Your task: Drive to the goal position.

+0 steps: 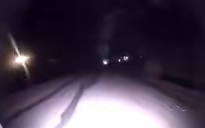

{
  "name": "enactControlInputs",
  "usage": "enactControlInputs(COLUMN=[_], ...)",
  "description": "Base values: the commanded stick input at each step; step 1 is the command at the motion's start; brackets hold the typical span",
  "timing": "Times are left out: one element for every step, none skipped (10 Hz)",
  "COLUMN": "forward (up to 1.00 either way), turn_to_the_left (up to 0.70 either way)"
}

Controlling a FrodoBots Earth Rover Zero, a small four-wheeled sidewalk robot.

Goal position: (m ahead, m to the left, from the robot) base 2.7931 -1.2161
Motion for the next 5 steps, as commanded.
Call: enactControlInputs(forward=[1.0, 1.0, 1.0, 1.0, 1.0], turn_to_the_left=[0.0, 0.0, 0.0, 0.0, 0.0])
